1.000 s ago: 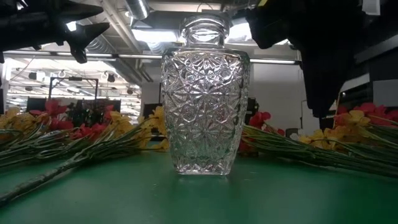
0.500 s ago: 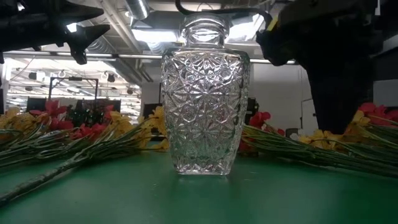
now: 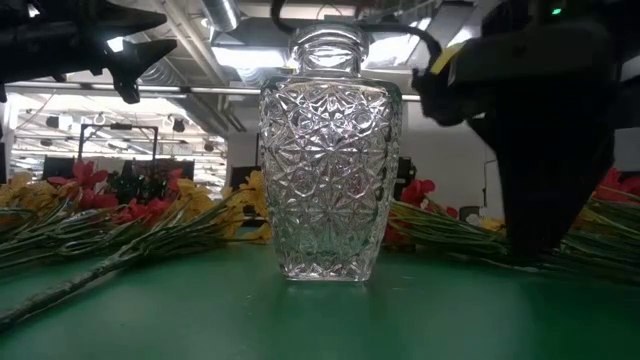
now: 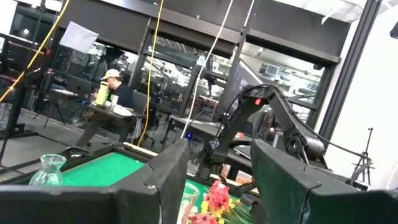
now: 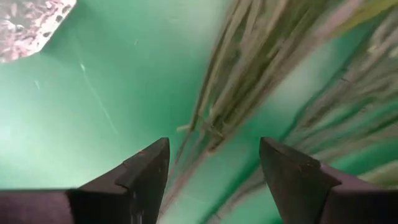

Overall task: Sort flowers into vase by color
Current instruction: Put the middle pink flowers into the top transparent vase

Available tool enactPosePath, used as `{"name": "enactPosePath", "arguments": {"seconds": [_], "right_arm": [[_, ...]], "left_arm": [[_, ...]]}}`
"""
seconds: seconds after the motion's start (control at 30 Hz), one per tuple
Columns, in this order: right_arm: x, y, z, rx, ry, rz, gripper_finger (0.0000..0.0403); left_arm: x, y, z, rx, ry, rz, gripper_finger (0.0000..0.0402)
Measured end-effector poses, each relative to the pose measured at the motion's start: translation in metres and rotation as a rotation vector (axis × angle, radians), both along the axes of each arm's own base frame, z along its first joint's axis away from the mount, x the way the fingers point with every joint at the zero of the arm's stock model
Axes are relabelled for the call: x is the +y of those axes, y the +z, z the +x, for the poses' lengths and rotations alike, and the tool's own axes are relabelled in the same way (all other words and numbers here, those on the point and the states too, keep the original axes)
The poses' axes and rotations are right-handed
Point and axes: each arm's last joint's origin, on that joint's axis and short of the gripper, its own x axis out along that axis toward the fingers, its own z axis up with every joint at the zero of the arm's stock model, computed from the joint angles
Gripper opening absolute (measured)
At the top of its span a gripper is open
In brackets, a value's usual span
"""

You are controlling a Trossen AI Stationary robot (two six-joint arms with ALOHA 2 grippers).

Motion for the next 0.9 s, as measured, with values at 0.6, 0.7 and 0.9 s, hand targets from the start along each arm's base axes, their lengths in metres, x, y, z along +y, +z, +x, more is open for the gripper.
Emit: {"name": "enactPosePath", "arguments": {"seconds": [0.6,0.7,0.9], "right_arm": [[-0.0005,-0.0086,0.0002,0.036,-0.144,0.014,0.0101],[-0.0007,-0.0086,0.0,0.03,-0.16,0.005,0.0029],[-0.0015,-0.0085,0.0001,0.015,-0.193,-0.017,0.0022]], "left_arm": [[0.0,0.0,0.0,0.0,0.0,0.0,0.0172],[0.0,-0.0001,0.0,0.0,0.0,0.0,0.0172],[0.0,-0.0001,0.0,0.0,0.0,-0.001,0.0172]]}}
